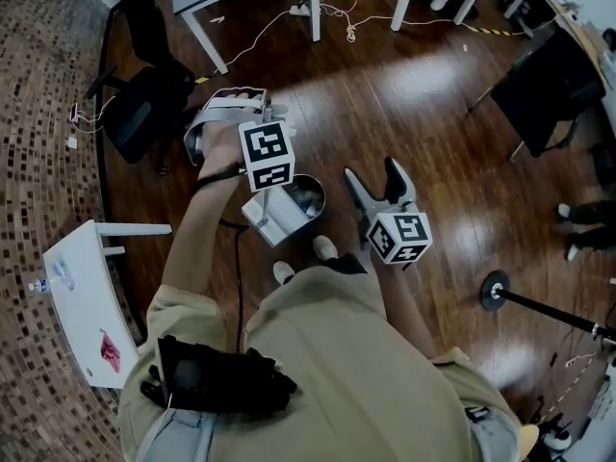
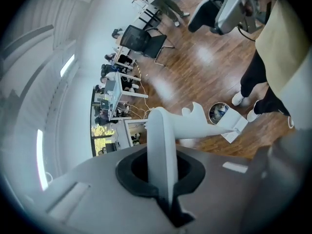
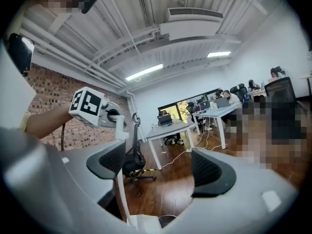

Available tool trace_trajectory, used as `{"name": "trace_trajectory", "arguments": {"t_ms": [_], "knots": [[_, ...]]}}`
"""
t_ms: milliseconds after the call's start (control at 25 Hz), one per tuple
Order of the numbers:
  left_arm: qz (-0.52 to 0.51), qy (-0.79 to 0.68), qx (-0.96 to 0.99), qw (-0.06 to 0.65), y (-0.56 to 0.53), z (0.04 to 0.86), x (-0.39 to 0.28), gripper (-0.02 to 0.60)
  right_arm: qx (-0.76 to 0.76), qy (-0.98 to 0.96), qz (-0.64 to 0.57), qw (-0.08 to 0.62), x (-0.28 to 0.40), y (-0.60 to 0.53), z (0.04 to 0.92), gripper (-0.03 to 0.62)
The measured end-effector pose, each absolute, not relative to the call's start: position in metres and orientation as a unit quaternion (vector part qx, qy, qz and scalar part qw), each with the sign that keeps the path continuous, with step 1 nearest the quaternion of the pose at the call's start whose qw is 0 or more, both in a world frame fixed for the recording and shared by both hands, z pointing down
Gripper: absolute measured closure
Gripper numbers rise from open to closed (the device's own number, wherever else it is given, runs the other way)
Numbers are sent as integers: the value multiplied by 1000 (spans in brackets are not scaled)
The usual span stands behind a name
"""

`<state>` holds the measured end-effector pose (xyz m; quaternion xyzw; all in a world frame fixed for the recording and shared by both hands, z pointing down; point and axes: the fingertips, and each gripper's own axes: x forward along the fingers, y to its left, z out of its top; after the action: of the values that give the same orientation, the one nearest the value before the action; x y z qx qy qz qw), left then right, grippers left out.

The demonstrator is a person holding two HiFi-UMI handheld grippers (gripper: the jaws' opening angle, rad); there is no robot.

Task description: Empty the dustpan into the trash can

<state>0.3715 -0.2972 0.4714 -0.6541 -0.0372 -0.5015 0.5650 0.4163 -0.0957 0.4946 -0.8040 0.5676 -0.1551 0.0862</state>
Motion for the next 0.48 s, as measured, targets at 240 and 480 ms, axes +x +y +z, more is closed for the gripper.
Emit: {"name": "trace_trajectory", "arguments": {"t_ms": [240, 480], "knots": [[-538, -21, -711, 452, -317, 470, 235, 581, -773, 610, -154, 82, 377, -136, 490, 187], [-557, 27, -769, 314, -328, 481, 96, 581, -726, 668, -150, 69, 320, -193, 483, 189]]}}
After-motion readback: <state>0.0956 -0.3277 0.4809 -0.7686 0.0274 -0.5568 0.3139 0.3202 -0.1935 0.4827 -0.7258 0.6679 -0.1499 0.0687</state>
